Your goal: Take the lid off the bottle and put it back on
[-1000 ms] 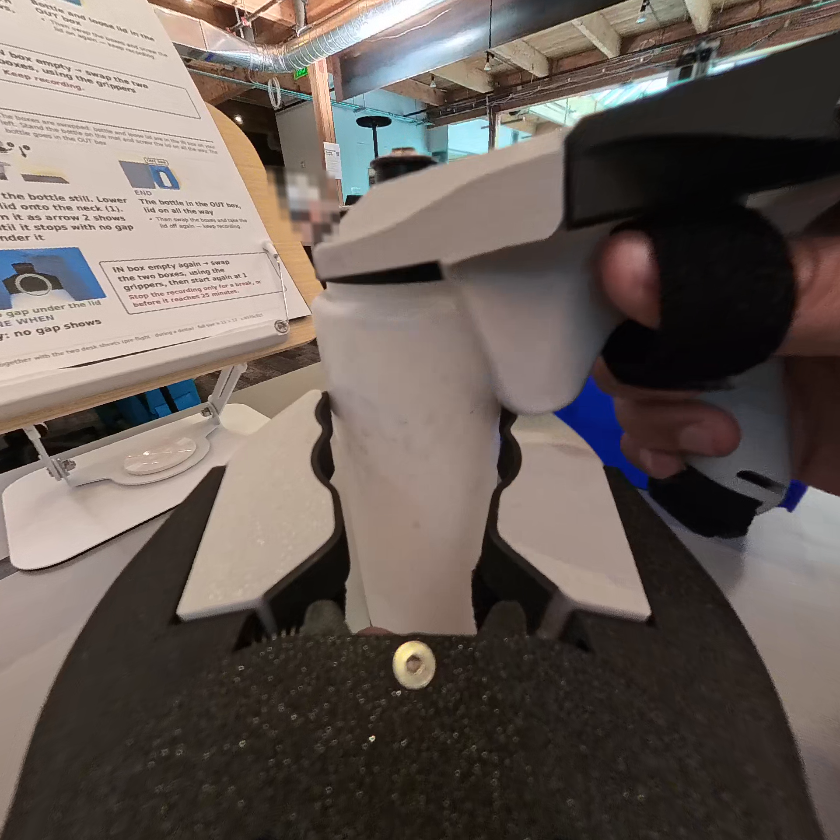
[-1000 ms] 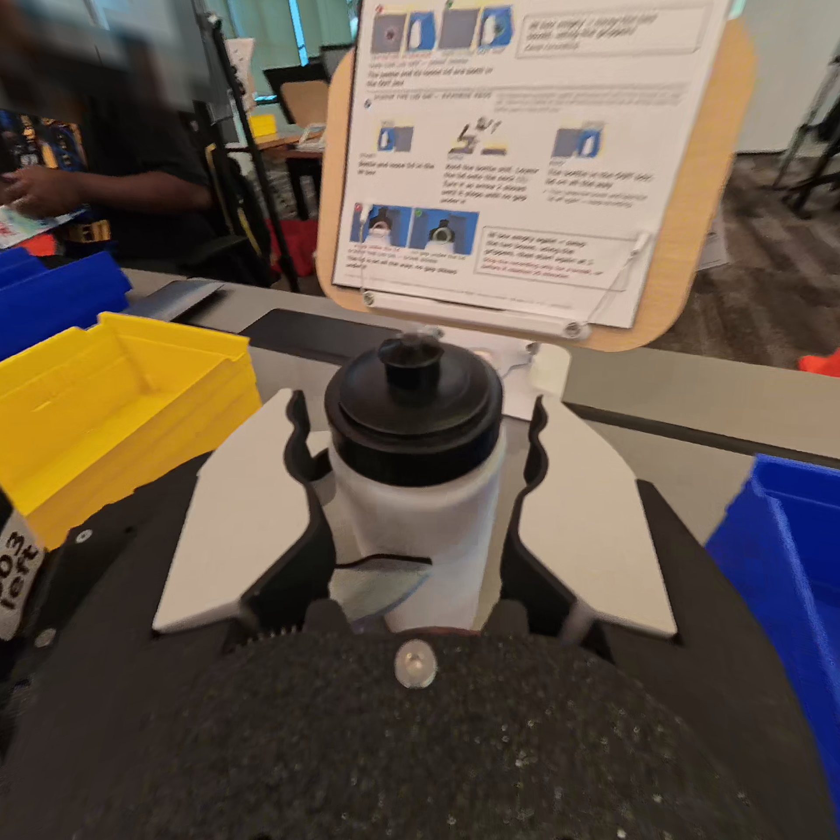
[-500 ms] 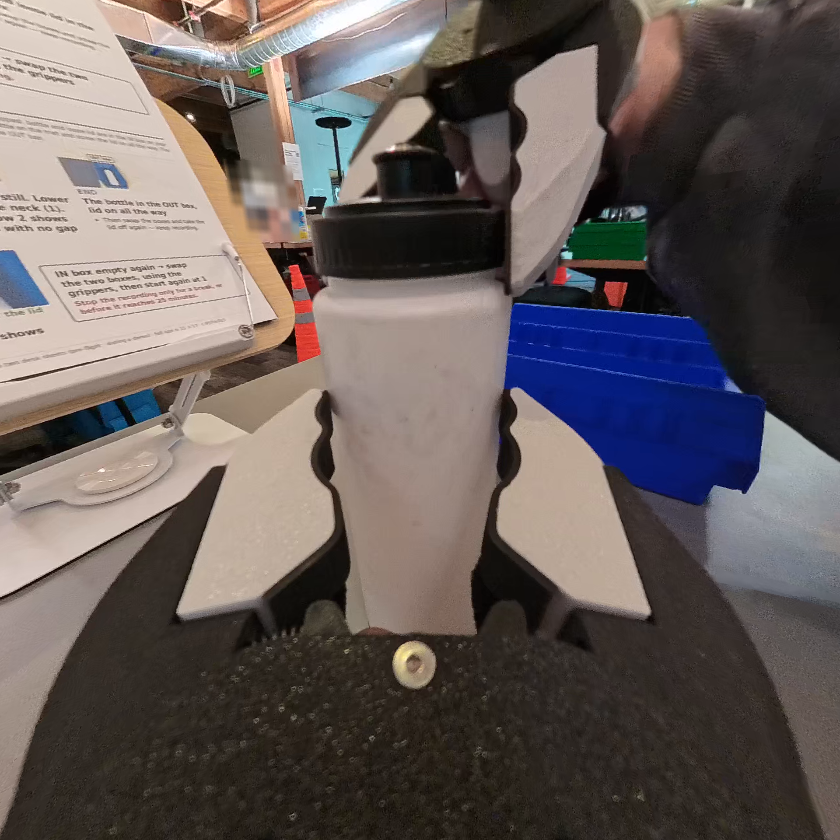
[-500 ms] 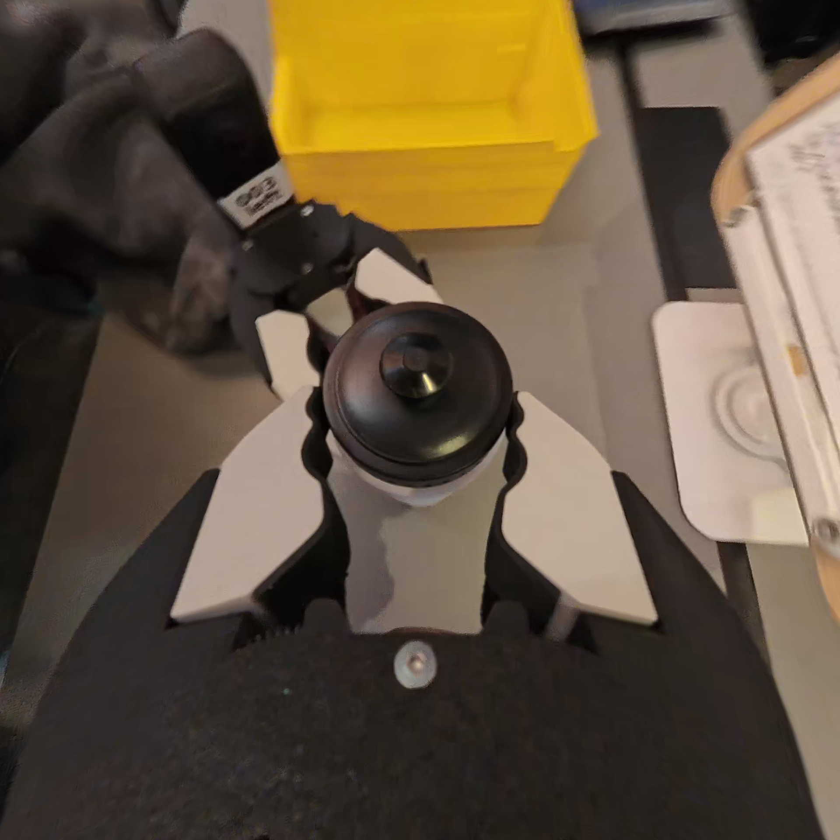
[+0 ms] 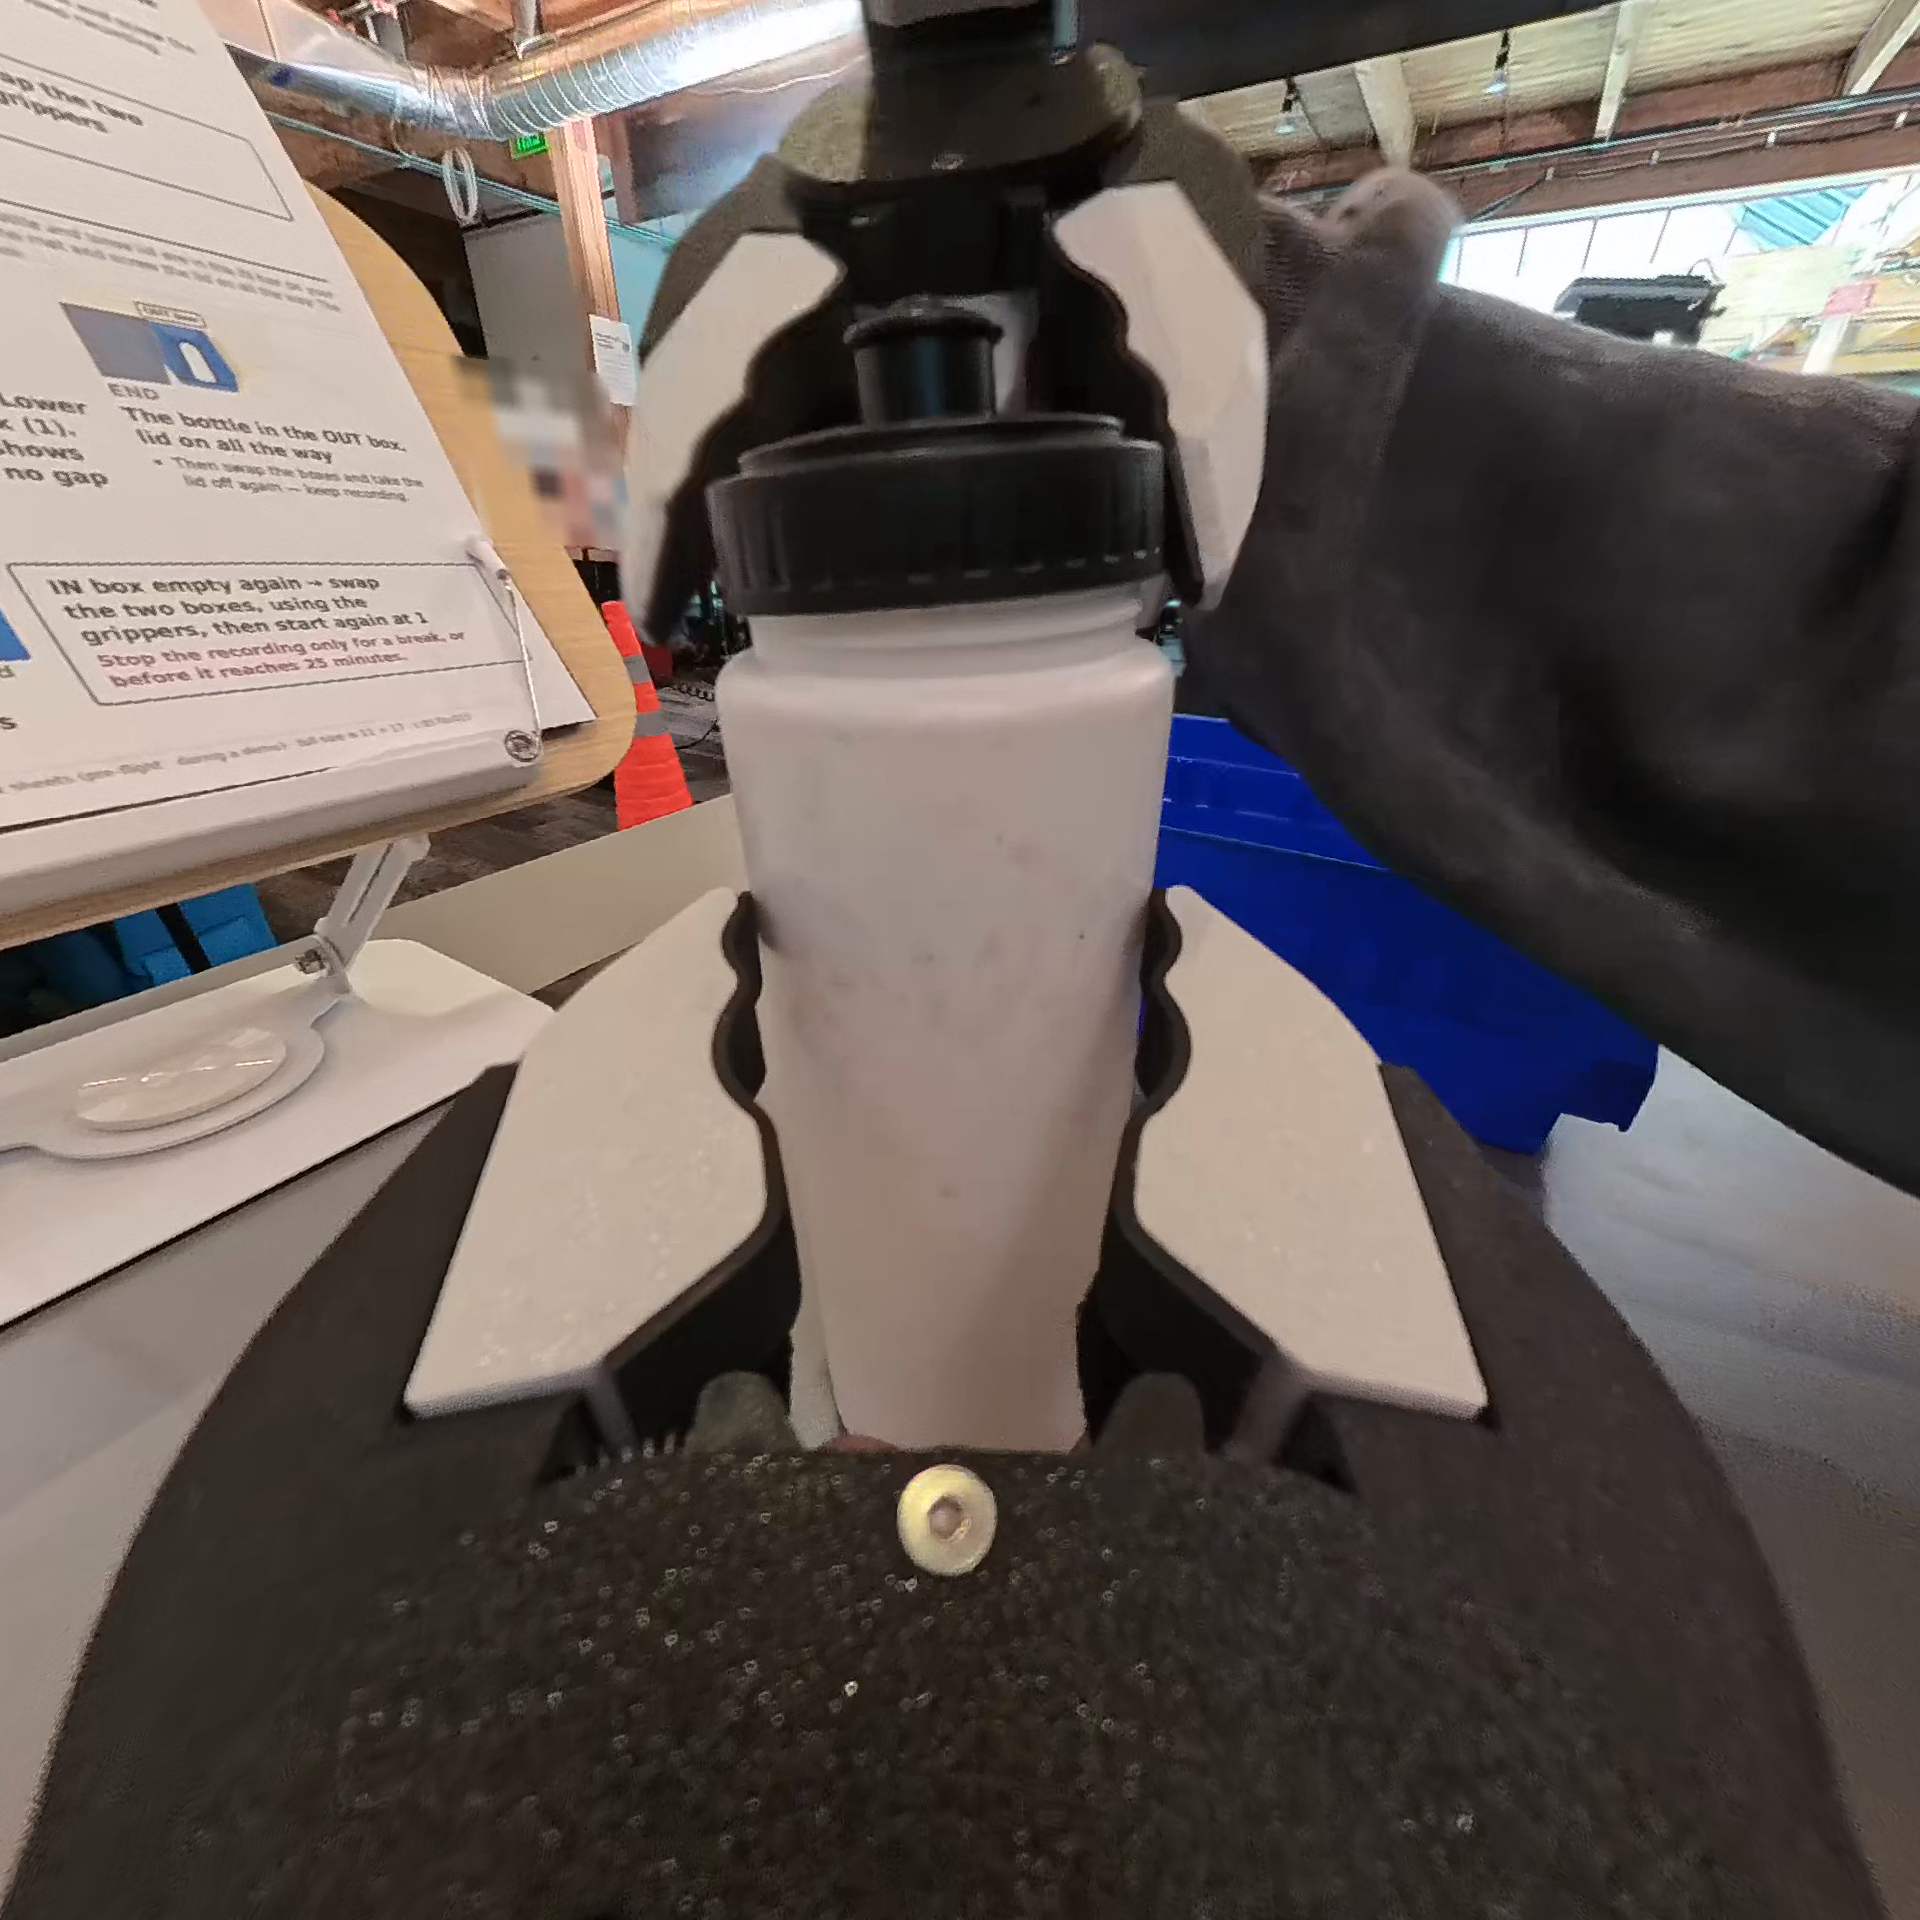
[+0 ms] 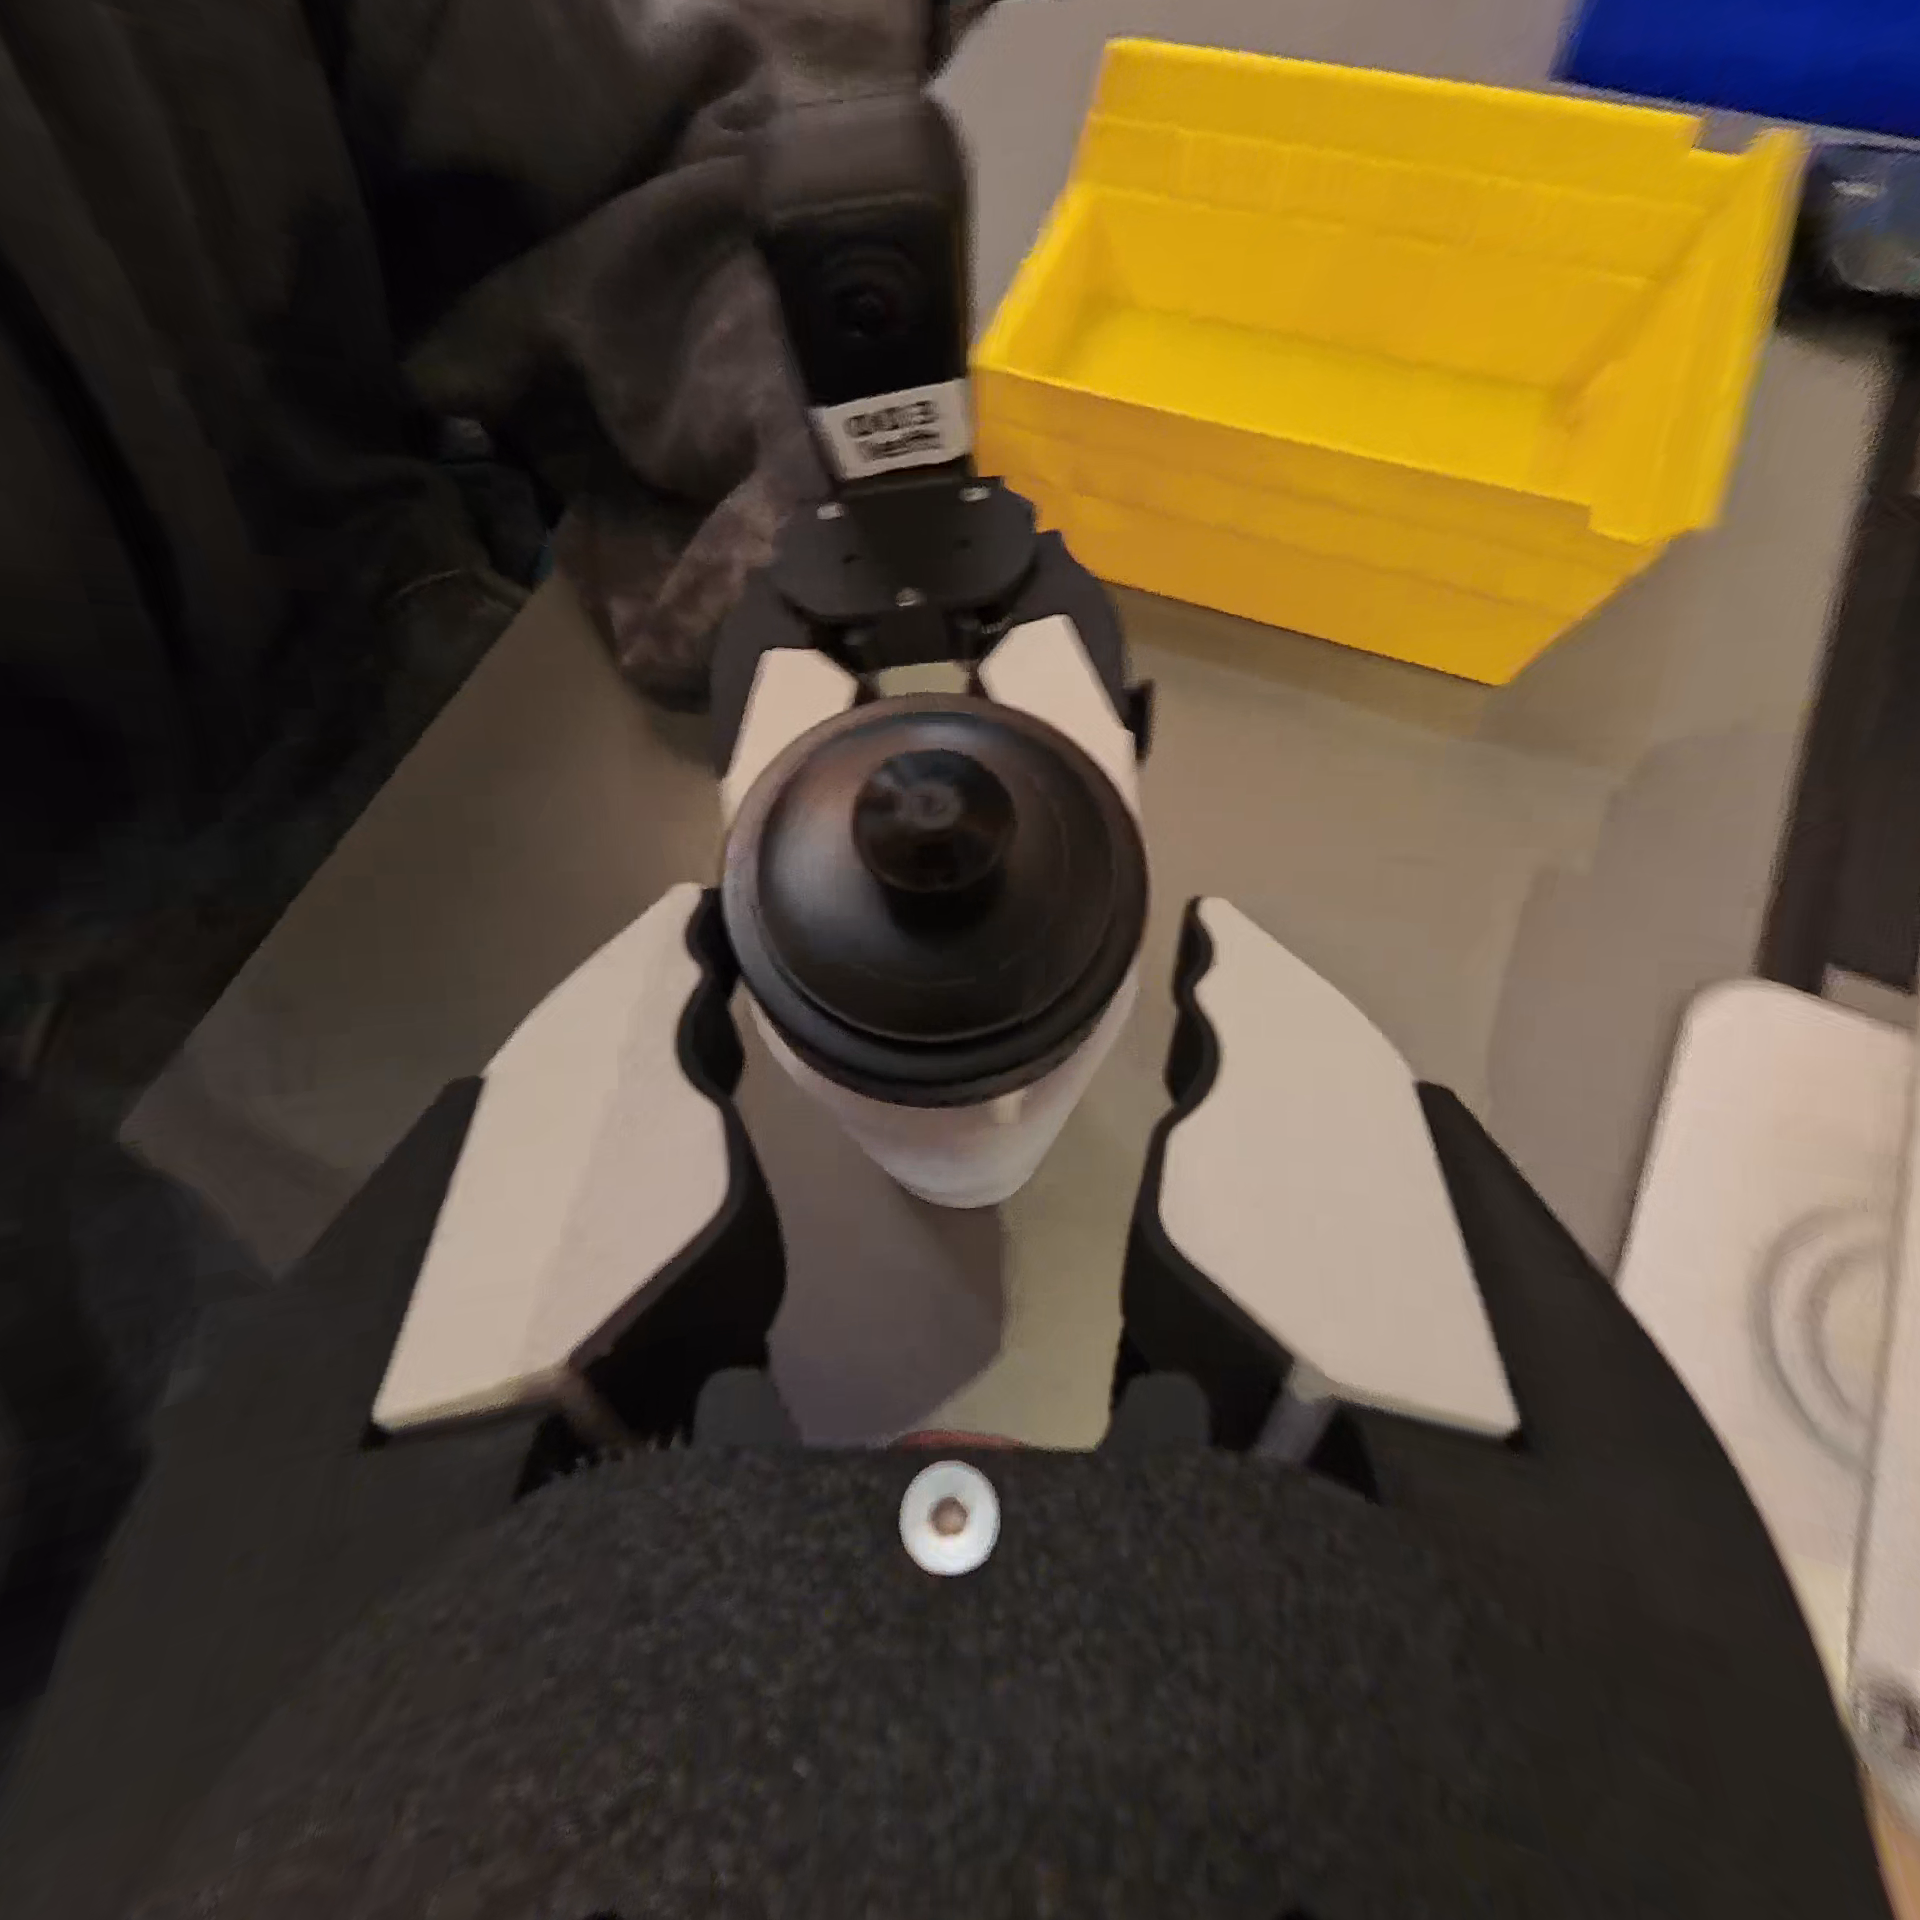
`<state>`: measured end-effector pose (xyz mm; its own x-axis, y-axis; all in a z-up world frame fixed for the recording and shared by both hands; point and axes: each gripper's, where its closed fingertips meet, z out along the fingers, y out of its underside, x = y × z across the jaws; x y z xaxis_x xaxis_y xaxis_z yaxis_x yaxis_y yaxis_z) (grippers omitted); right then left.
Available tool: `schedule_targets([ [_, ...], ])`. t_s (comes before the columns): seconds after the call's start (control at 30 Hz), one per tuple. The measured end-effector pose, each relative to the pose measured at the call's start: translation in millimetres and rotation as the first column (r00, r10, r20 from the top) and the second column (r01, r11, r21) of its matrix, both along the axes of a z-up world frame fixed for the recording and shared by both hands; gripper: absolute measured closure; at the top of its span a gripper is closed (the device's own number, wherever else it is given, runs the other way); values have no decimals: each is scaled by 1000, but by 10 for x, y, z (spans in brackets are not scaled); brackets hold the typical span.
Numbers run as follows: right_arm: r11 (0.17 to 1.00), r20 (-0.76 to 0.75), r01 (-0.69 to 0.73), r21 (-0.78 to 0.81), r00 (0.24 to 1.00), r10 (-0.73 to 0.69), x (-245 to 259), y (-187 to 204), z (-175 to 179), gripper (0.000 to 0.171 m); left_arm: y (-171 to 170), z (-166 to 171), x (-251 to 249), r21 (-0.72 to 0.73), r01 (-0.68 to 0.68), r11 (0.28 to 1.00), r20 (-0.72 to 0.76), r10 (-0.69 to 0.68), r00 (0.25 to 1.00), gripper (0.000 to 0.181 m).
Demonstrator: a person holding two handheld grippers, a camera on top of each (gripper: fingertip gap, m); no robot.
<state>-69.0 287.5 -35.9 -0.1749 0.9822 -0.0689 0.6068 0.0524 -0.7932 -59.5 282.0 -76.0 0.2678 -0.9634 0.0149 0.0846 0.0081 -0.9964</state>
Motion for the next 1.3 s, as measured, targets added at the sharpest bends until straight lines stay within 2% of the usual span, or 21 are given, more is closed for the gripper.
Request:
schedule_targets([
  [0.07,981,-13,193,-9,981,-193,4,54,54,74,-9,-6,7,2,-2,1000,-4,2,1000,111],
  [0.1,955,-26,298,-8,954,-298,13,77,81,75,-12,-7,7,5,-10,1000,-5,10,1000,111],
  [0.17,861,-54,508,14,860,-507,46,90,87,73,-8,-7,6,6,-25,1000,-6,25,1000,111],
  [0.23,731,-128,677,85,735,-666,65,41,101,68,-3,-6,3,7,-37,999,-5,37,999,111],
  [0.33,566,-277,818,102,570,-773,-7,-180,204,63,11,-6,-5,11,-71,997,-6,71,997,111],
  [0.43,286,-419,958,-21,251,-873,52,-200,311,72,19,-7,-14,19,-109,994,-11,110,994,111],
  [0.5,158,-455,981,-117,89,-886,42,-174,251,74,21,-10,-20,27,-129,991,-15,130,991,111],
  [0.6,20,-467,987,-161,-58,-882,13,-43,93,72,23,-14,-26,33,-140,990,-20,141,990,111],
  [0.67,-40,-485,987,-154,-111,-868,21,72,31,77,22,-15,-29,35,-142,989,-22,143,989,111],
  [0.73,-57,-511,989,-140,-121,-851,29,144,31,89,26,-17,-35,36,-143,989,-24,144,989,111],
  [0.83,-3,-504,998,-68,-37,-863,38,136,41,98,21,-23,-27,49,-140,989,-33,142,989,112],
  [0.9,81,-462,995,-51,48,-886,49,129,28,99,25,-31,-23,62,-142,988,-41,145,989,113],
  [1.0,246,-367,969,-35,216,-905,106,129,9,99,15,-43,-11,78,-129,989,-51,133,990,117],
  [1.1,416,-315,909,12,398,-861,144,149,8,99,22,-65,-10,58,-114,992,-53,117,992,127],
  [1.13,449,-303,894,6,429,-851,163,165,6,99,30,-78,-11,47,-111,993,-55,113,992,130],
  [1.23,498,-276,867,-25,473,-837,198,210,3,99,54,-104,-9,24,-111,993,-52,113,992,136],
  [1.3,493,-270,869,-37,466,-843,219,220,3,99,76,-134,5,40,-138,990,-61,140,988,130],
])
